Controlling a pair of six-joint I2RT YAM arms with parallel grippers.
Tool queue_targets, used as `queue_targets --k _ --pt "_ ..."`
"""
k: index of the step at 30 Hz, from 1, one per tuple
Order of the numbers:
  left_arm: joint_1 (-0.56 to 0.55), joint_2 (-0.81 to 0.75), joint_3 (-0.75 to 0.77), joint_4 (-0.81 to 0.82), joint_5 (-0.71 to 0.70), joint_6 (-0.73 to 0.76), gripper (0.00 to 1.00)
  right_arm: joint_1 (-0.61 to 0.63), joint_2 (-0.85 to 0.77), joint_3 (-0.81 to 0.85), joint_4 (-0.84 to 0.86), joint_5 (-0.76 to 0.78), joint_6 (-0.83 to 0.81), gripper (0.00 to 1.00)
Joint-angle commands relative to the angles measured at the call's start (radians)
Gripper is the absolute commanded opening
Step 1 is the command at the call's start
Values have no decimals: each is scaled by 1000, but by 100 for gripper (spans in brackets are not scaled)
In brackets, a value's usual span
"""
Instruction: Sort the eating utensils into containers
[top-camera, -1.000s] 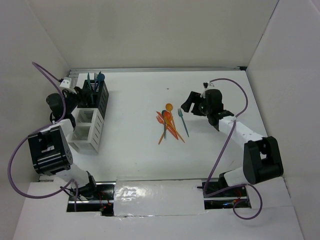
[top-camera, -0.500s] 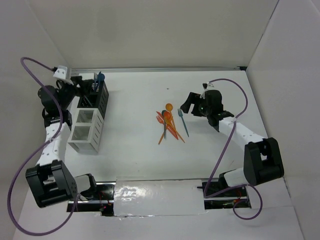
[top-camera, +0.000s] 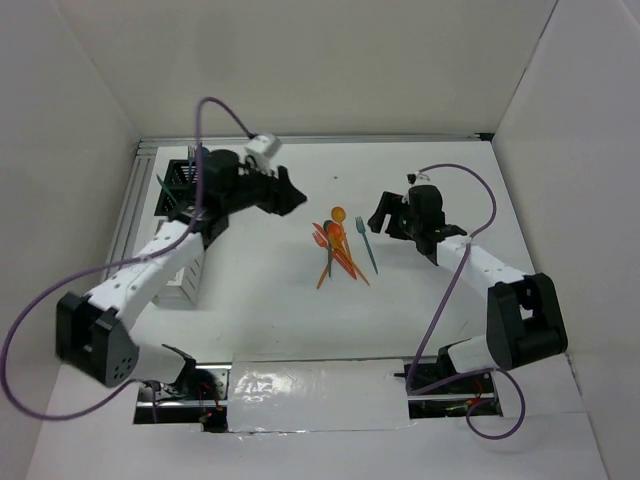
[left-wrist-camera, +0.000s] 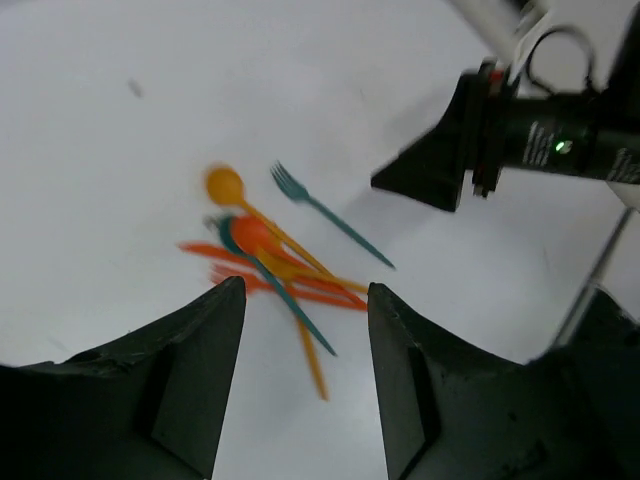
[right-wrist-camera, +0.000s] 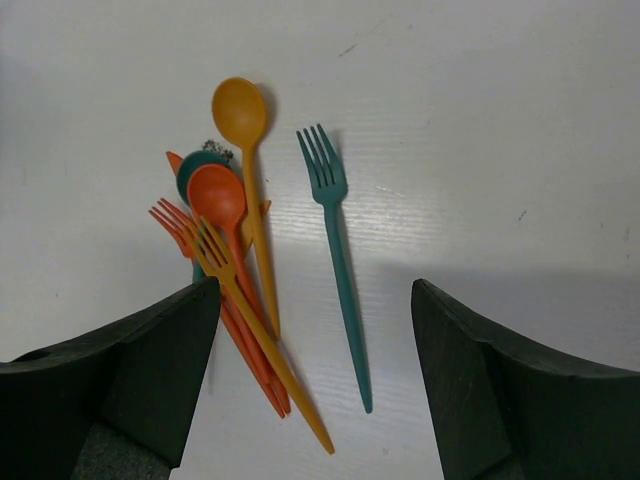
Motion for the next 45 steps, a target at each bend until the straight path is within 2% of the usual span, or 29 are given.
queue_targets --k 1,4,5,8,13,16,22,29,36,45 --pt "-91 172 -6 -141 -49 -151 64 2 -14 -28 6 27 -2 83" --pt "-135 272 -21 -119 -11 -222 60 2 -31 -39 6 37 3 84" --pt "-138 302 -55 -58 21 -237 59 1 -32 -48 6 37 6 84" --pt "-149 341 -63 -15 11 -262 57 -4 -51 -70 6 37 17 84" --pt "-178 462 31 -38 0 -253 56 -1 -51 -81 6 37 23 84" --pt "-215 559 63 -44 -53 -279 54 -7 -45 -81 6 48 18 85" --pt "-220 579 -2 17 -119 -326 53 -16 -29 -81 6 37 9 85" --pt "-220 637 17 51 -124 -325 51 -18 -14 -71 6 7 13 85" --pt "-221 686 25 85 -132 -328 41 -16 -26 -93 6 26 26 85" --pt "-238 738 61 46 -207 -351 39 -18 -38 -102 6 36 29 85"
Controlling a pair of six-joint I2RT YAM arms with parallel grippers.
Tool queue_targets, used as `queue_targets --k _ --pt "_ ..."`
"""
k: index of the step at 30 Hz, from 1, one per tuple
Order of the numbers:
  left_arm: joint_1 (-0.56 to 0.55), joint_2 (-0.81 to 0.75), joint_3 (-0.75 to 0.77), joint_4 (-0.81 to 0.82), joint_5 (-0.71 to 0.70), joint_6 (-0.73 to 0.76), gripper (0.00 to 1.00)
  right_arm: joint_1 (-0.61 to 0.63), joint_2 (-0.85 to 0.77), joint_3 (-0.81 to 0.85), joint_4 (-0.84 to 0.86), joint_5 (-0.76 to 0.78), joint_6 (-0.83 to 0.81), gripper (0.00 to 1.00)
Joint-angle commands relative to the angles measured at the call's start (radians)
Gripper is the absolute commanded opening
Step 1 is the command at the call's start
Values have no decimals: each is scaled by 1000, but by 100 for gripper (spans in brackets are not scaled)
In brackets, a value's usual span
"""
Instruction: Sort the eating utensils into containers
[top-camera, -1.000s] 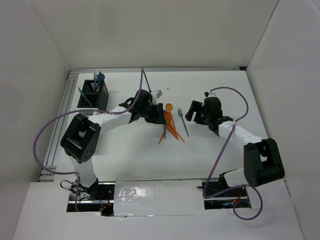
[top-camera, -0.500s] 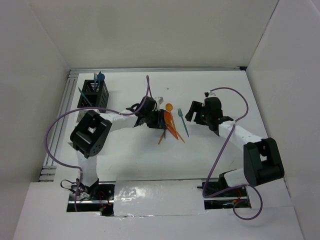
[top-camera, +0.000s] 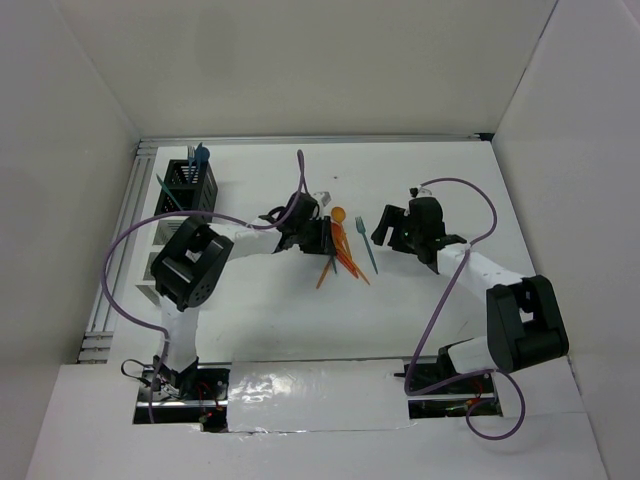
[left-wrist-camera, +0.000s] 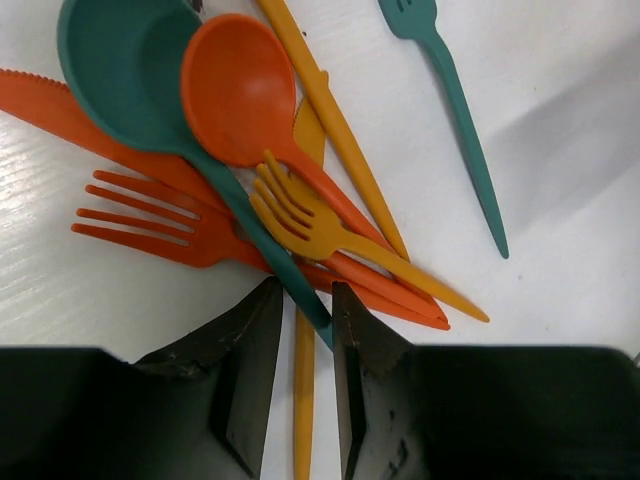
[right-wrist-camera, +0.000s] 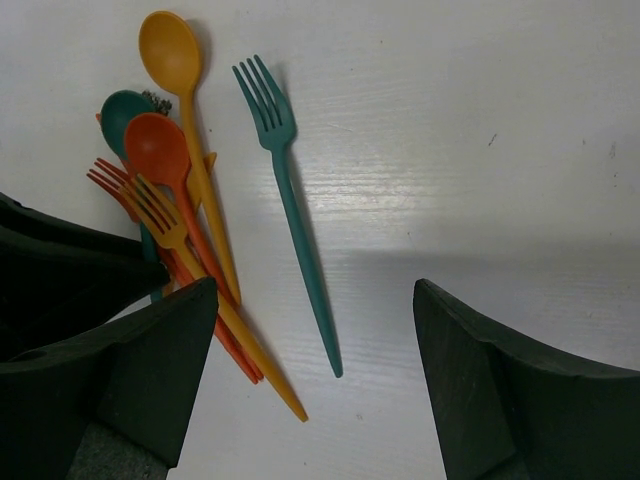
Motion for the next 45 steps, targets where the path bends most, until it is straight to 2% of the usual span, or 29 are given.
queue_targets --k 1,6,10,13,15,20,21,24,25,28,29,30,34,35,36,39,42,45 --pt "-11 46 24 -28 -68 -15 39 -4 -28 -4 11 25 3 85" --pt "-8 18 -8 -18 -80 -15 19 -7 -29 -4 2 25 -2 85" --pt "6 -11 -27 -8 -86 0 16 -9 -19 -4 2 15 0 85" --pt "36 -100 -96 36 -41 18 14 -7 -12 5 2 -12 0 85" --pt "84 -198 -150 53 -28 28 14 -10 -7 18 2 -25 -2 84" --pt "208 -396 -220 117 87 168 14 -7 1 53 2 -48 -14 84" --pt "204 -464 -240 143 113 190 14 -9 5 65 2 -48 -16 84" --pt "309 -580 -285 235 168 287 15 -6 25 85 22 -48 -25 84" --pt "303 -652 -321 258 174 305 15 -7 33 85 34 -58 -27 84" --pt "488 -758 -389 358 233 318 16 -7 71 107 45 -81 -30 84" --pt "478 -775 -407 417 249 321 16 -10 79 116 45 -96 -33 84" --pt "589 -801 -424 447 275 321 17 -13 96 116 45 -111 -34 83" --pt "756 -804 -490 574 303 331 17 -13 117 125 56 -121 -42 83" --pt "827 -801 -504 626 299 312 17 -14 120 125 66 -121 -42 83" --pt "822 -803 -513 655 312 298 17 -15 122 125 66 -121 -45 83" --pt "946 -755 -565 822 308 246 15 -15 129 134 77 -121 -42 83" --pt "975 -720 -608 960 256 215 16 -14 149 145 88 -121 -40 83" --pt "989 -654 -601 1015 253 225 16 -15 178 156 97 -121 -36 83"
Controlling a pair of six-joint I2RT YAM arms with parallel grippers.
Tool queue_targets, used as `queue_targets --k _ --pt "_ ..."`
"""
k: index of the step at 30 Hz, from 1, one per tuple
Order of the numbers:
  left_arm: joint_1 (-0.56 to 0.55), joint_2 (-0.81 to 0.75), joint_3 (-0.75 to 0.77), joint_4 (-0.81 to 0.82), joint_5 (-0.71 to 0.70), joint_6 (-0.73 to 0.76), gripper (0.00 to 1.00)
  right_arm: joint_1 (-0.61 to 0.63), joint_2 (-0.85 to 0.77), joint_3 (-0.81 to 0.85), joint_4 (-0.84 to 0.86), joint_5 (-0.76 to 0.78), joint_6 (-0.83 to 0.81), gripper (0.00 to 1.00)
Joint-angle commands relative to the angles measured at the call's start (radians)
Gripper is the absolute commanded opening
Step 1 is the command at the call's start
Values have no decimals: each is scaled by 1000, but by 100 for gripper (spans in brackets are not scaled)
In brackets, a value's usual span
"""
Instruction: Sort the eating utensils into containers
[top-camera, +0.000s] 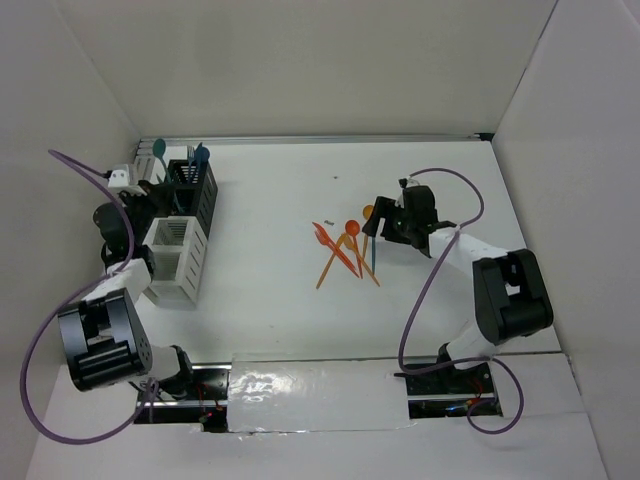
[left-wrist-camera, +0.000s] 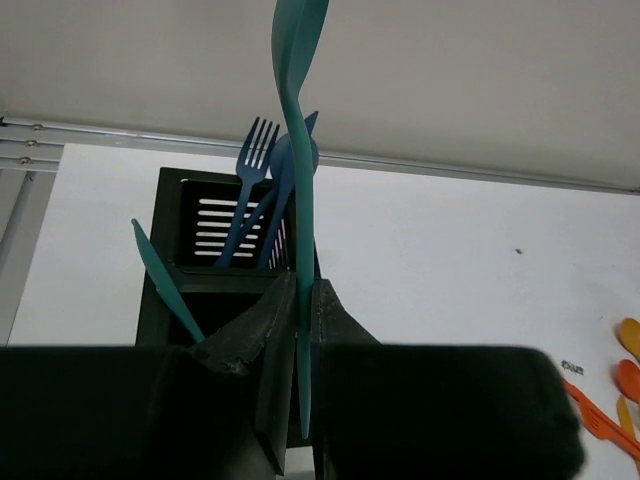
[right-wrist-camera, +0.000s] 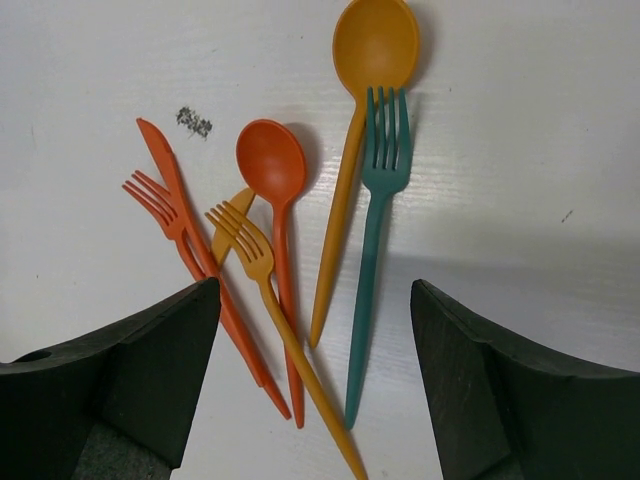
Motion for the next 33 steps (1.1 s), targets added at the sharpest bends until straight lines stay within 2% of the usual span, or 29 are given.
queue_targets --k 1,8,11,14,21,24,29,32,33 --pt "11 75 36 229 -8 -7 16 -7 36 53 64 -8 -7 83" --pt "23 213 41 359 -6 25 17 -6 56 64 73 18 14 82" --pt "29 245 10 422 -3 22 20 -7 55 64 73 27 19 82" --pt "32 271 13 431 20 12 25 -9 65 73 64 27 13 82" --pt "41 267 3 465 1 1 47 -7 64 64 55 56 13 82" --pt "46 230 20 405 17 9 60 -6 65 64 55 56 8 82" --pt "52 72 13 301 -9 21 68 -4 95 93 6 94 -9 81" --pt "46 -50 81 73 24 57 70 -1 110 103 -3 113 -19 79" --pt "41 -93 149 -112 53 71 70 -1 116 103 -3 113 -19 79"
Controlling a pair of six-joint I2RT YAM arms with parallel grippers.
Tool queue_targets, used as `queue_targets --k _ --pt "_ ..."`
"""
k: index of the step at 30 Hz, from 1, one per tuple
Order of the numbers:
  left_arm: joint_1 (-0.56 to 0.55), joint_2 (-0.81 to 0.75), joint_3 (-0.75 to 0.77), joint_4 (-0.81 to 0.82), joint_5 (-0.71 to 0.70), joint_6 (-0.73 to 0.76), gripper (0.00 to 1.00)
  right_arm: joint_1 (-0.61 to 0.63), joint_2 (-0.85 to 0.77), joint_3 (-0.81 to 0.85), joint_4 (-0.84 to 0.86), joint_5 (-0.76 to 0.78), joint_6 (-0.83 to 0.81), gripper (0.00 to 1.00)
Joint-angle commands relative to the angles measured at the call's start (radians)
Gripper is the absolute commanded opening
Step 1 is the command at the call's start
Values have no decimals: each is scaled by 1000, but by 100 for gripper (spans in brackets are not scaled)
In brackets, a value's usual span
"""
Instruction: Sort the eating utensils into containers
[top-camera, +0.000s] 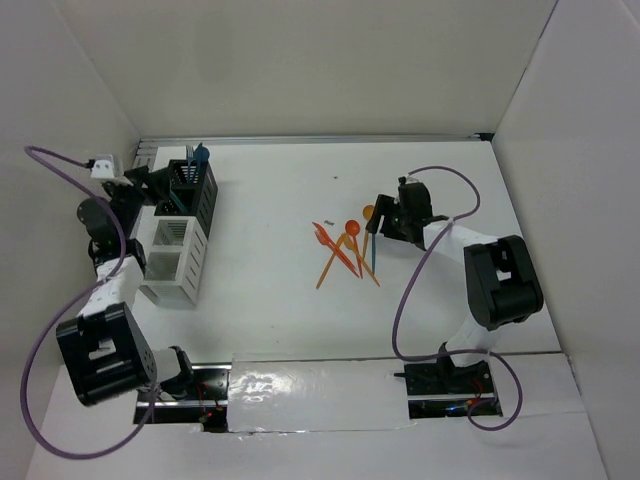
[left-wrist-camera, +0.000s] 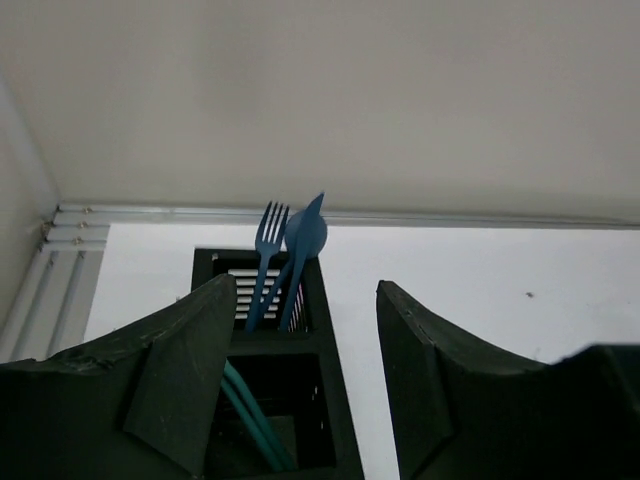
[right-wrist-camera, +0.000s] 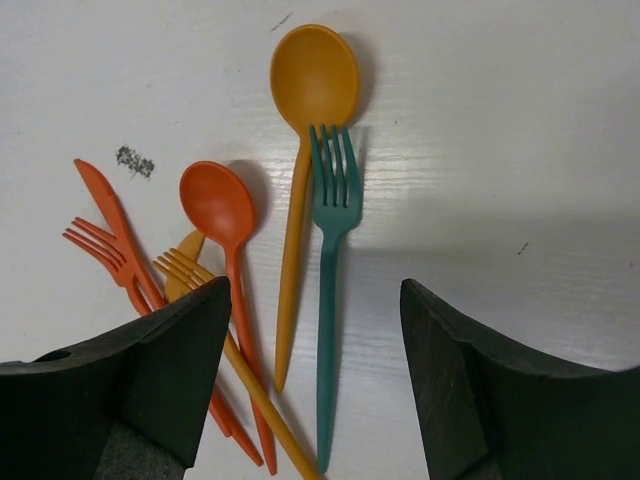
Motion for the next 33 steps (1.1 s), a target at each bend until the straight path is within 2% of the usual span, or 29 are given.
queue_targets --k 1,2,3,4,5,8,10,12,19,21,22,23,25,32,33 --pt "-16 -115 163 -332 61 88 70 3 21 48 -22 42 -19 74" --pt "-40 -126 204 -389 64 145 71 4 28 48 -22 54 -18 72" --pt "-115 -135 247 -522 24 180 71 4 35 48 -22 54 -19 71" --pt "-106 -144 310 -572 7 214 73 8 48 57 -33 54 -19 67" --pt "-191 -144 339 -662 -2 252 74 9 54 57 -33 65 -18 65" --pt "-234 -111 454 -820 -10 242 75 20 77 80 -62 90 -27 57" --pt "-310 -85 526 -895 -8 228 75 26 91 80 -71 90 -33 54" --pt "-342 -66 560 -914 -13 199 75 29 97 90 -71 90 -41 54" --pt "-379 -86 514 -923 -39 132 77 49 146 131 -111 134 -55 52" --pt "-401 -77 527 -926 -44 113 77 64 160 143 -135 174 -65 47" --pt "-434 -63 542 -981 -59 107 77 69 176 159 -148 188 -68 43" --pt "-445 -55 551 -1018 -77 100 77 76 186 178 -178 221 -73 36" --pt "-482 -35 574 -1063 -96 96 77 83 213 179 -204 260 -78 29" --pt "-612 9 567 -1140 -126 98 79 116 241 169 -223 311 -90 26" --pt "-629 21 556 -1141 -123 90 80 116 244 169 -234 323 -88 23"
